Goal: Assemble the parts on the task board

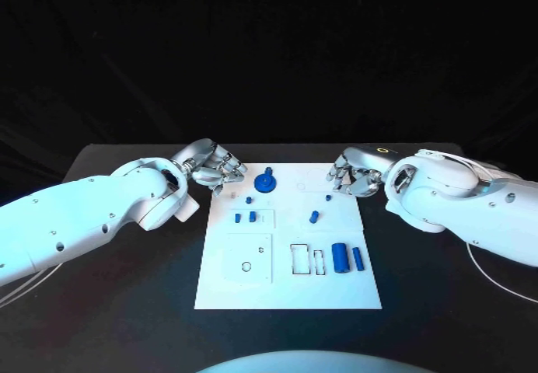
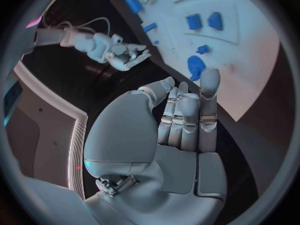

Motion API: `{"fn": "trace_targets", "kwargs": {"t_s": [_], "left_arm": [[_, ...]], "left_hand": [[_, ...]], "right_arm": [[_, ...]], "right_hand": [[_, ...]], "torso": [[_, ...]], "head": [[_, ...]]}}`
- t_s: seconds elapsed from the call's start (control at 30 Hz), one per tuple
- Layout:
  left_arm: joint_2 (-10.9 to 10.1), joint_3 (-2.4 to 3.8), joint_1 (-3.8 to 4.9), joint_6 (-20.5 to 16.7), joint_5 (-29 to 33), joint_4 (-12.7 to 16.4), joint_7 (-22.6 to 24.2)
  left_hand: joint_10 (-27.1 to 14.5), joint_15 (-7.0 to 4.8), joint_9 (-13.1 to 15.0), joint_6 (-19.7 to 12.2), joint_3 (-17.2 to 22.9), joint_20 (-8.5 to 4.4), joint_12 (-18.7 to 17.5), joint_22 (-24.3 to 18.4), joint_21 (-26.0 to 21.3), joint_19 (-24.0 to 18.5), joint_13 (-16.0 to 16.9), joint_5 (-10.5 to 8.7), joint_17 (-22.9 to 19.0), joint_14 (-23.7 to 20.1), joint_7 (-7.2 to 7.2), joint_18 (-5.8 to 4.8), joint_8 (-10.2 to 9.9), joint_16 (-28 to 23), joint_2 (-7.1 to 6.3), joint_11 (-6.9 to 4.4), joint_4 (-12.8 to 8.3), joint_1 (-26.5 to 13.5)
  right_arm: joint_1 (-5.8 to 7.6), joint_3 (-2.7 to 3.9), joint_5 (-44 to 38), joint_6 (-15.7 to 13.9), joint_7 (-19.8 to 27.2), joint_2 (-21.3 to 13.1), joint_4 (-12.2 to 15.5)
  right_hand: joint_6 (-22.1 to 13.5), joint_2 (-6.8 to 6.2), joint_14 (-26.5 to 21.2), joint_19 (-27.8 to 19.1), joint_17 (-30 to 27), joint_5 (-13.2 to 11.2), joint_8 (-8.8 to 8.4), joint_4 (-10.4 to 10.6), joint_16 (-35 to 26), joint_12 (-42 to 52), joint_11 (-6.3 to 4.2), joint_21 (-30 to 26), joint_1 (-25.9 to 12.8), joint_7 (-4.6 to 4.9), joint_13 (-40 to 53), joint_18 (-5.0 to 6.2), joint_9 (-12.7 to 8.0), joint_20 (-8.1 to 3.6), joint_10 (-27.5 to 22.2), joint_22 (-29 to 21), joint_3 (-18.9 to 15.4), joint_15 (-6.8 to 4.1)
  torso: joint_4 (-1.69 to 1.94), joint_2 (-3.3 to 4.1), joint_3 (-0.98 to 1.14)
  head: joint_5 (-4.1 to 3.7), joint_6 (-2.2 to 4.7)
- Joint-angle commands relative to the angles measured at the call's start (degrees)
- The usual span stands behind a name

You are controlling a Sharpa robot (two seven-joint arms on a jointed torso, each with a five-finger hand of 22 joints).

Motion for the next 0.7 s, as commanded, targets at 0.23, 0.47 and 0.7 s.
{"fn": "trace_targets", "kwargs": {"t_s": [0.23,0.47,0.7], "left_arm": [[-2.99,-0.46,-0.38,-2.01,45.84,3.47,18.08],[-3.41,-0.56,-0.48,-1.48,48.47,4.45,18.65],[-3.56,-0.57,-0.5,-1.43,48.94,4.81,18.57]], "left_hand": [[1.44,-0.41,-0.09,1.01,-3.87,-0.13,2.14,-2.91,-4.43,-1.59,0.54,-0.28,-2.39,-1.59,-0.62,1.41,0.82,-1.1,0.09,-0.56,1.04,-1.66],[1.51,-0.49,-0.09,1.17,-4.43,-0.2,2.54,-3.85,-5.82,-1.97,0.63,-0.26,-3.28,-2.04,-0.73,1.61,0.96,-1.52,0.33,-0.68,0.95,-1.37],[1.47,-0.51,-0.11,1.18,-4.66,-0.22,2.68,-4.29,-6.47,-2.16,0.66,-0.25,-3.69,-2.27,-0.75,1.69,0.99,-1.73,0.42,-0.69,0.91,-1.26]], "right_arm": [[-1.54,-0.26,-14.08,4.48,-2.97,2.23,-1.67],[-2.18,-0.32,-14.42,5.38,-2.25,3.74,-2.32],[-2.56,-0.36,-14.33,6.72,-1.71,4.54,-2.6]], "right_hand": [[0.62,-1.26,2.67,-0.39,-1.56,-1.27,-0.3,0.01,-1.52,-1.48,0.13,-1.49,-0.57,-0.06,-3.35,0.83,-0.06,-0.45,-0.33,-1.86,1.64,-0.39],[0.78,-1.3,2.65,-0.45,-1.89,-1.27,-0.33,-0.12,-1.81,-1.87,0.18,-1.78,-0.55,-0.03,-4.42,0.91,-0.07,-0.57,-0.48,-2.21,2.24,-0.6],[1.36,-1.11,2.67,-0.41,-2.12,-1.17,-0.19,-0.39,-2.01,-1.93,0.03,-1.97,-0.4,-0.18,-5.53,0.91,0.01,-0.78,0.21,-2.37,3.04,-0.8]], "torso": [[0.03,0.08,-0.05],[-0.04,0.09,-0.04],[0.01,0.08,-0.01]], "head": [[-1.03,0.09],[-0.83,0.09],[-0.68,-0.17]]}}
